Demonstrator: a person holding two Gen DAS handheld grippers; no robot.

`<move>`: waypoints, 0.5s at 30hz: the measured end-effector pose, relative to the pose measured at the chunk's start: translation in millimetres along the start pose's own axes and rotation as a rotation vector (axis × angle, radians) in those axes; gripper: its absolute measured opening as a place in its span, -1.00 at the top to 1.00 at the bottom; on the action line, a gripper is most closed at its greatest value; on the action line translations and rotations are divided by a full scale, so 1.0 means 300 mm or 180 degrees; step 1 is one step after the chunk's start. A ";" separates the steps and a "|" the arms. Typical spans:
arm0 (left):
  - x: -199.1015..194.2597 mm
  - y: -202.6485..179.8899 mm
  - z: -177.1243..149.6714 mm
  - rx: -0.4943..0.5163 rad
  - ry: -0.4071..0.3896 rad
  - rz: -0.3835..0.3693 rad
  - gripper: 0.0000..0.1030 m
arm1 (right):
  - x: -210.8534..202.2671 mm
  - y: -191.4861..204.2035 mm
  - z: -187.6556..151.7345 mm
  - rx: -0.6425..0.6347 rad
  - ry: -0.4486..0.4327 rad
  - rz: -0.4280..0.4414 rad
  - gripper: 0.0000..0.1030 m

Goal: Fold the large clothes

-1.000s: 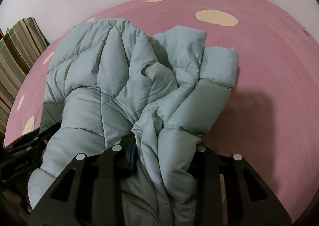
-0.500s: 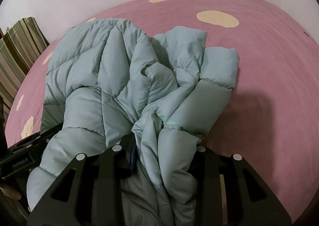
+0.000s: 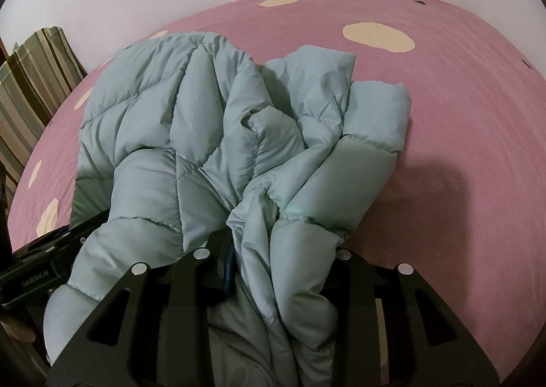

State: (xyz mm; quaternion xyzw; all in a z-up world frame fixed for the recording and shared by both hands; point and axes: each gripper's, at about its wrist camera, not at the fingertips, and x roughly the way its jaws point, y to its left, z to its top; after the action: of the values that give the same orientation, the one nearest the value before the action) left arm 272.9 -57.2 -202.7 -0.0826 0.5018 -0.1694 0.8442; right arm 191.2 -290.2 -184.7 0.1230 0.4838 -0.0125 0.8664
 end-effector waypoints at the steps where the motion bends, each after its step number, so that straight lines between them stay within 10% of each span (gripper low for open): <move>1: -0.001 0.004 0.002 -0.0004 -0.0001 0.0003 -0.49 | 0.001 0.002 0.001 -0.0007 -0.0003 0.0003 0.39; 15: -0.035 0.133 0.049 -0.0112 -0.0058 0.0149 -0.48 | 0.060 0.117 0.060 -0.0202 0.0022 0.0140 0.40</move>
State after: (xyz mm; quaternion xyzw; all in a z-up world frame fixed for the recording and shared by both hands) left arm 289.3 -16.8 -199.5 -0.0872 0.4988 -0.1401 0.8509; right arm 220.9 -258.4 -183.8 0.1062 0.4840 0.0223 0.8683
